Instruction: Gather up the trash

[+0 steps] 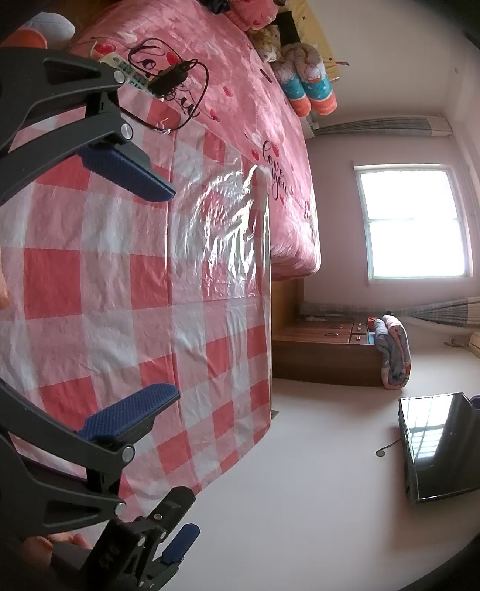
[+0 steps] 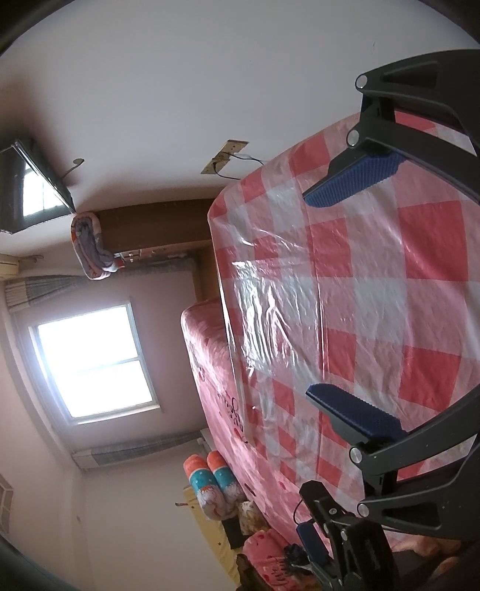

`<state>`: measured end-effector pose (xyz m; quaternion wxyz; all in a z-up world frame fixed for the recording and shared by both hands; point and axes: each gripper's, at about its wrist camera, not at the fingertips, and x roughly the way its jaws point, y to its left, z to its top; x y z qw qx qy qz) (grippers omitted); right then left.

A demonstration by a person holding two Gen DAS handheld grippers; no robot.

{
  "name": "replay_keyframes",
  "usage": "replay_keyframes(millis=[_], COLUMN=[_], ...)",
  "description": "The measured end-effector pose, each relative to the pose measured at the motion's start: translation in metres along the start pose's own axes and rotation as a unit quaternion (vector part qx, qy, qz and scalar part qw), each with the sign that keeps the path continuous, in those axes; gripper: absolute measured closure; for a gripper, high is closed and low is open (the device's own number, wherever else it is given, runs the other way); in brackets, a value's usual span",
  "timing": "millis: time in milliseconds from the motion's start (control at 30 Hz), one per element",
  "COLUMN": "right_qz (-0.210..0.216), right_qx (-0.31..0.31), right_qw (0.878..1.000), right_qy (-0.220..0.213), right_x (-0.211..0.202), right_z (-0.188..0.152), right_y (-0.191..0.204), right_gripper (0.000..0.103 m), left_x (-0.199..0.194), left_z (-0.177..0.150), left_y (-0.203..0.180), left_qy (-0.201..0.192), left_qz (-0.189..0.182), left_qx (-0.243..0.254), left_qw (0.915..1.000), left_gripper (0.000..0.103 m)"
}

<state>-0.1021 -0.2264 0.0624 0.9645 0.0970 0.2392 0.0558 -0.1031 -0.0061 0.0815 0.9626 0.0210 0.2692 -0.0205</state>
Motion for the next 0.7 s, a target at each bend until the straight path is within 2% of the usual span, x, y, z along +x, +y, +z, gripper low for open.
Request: replay_keyframes(millis=[167,300,500,700], right_qz=[0.004,0.007,0.006,-0.006], right_qx=[0.002,0.005,0.012,-0.001], right_qw=[1.000,1.000,0.999,0.995], right_qy=[0.007,0.015,0.042,0.097], right_x=[0.002,0.005,0.016,0.039], right_z=[-0.001,-0.002,-0.005,-0.014], right_y=[0.000,0.000,0.000,0.008], right_gripper=[0.008,0.008,0.008,0.008], left_x=[0.001,0.010,0.036,0.065], left_z=[0.000,-0.006,-0.019,-0.033], left_y=[0.000,0.003,0.013,0.023], left_qy=[0.001,0.016,0.067,0.121], left_qz=[-0.001,-0.005,-0.001,-0.002], left_qx=[0.000,-0.001,-0.013,-0.035], left_qw=[1.0000,0.9999,0.9976,0.9920], left_gripper=[0.004,0.004,0.004,0.004])
